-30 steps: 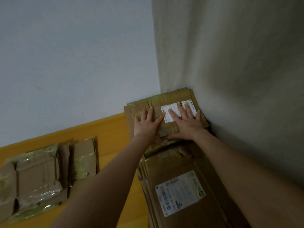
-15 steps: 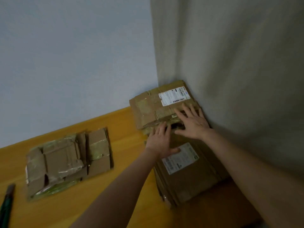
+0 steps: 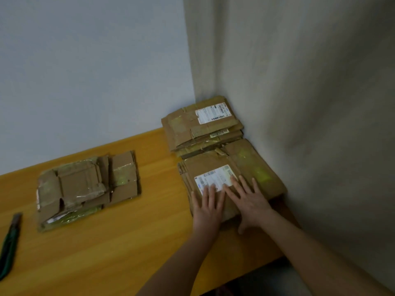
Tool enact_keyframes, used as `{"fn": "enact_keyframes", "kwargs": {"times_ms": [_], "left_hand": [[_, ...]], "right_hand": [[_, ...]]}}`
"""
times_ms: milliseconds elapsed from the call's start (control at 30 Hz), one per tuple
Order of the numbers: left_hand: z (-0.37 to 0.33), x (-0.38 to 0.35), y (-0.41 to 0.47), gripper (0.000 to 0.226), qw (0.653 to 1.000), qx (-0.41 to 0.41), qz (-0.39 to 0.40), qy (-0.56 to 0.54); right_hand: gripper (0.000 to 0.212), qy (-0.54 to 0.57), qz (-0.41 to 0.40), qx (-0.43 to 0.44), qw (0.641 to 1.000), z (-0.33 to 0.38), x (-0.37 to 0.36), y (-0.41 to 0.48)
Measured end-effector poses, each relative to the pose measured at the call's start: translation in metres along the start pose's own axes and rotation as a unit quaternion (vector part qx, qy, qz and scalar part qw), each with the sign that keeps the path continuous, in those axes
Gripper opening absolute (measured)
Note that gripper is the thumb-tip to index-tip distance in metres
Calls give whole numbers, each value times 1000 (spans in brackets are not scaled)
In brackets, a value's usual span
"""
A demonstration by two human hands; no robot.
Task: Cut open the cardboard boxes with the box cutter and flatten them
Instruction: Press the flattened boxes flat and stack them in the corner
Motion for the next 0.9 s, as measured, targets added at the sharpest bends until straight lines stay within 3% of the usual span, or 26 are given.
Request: {"fn": "enact_keyframes", "kwargs": {"times_ms": [133,300,433,533,667,767,900], "left_hand": [[13,-5,1,103,999,44,3,5],[16,3,13,109,997,77,13,7],[18,3,15,119,997,67,35,-13],[18,13,9,121,995,25,60,-81],[55,66,-11,81,983,19,-26,-181],[115,86,-31,64,970,93,-96,-203],[211,82,-65,64,949,190,-132,-213]], "right_hand": [[136,2,-34,-56,998,10,-7,2],[130,38,-9,-93,995,-9,-5,14],[136,65,30,-34,997,-14,-5,16],[131,148,65,13,987,-25,5,10],[94,214,-19,1,977,-29,72,24],[69,238,-95,-16,967,4,126,45],[68,309,-113,5,944,94,175,75]]}}
Point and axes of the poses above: each hand's wrist, its own y-axis towards the middle knuckle, its own x-axis out of the back of the hand, z = x × y, the point moved 9 cm from there along y, towards the middle knuckle, and after that the axes turned 15 degrees about -y, right-handed, at the moved point
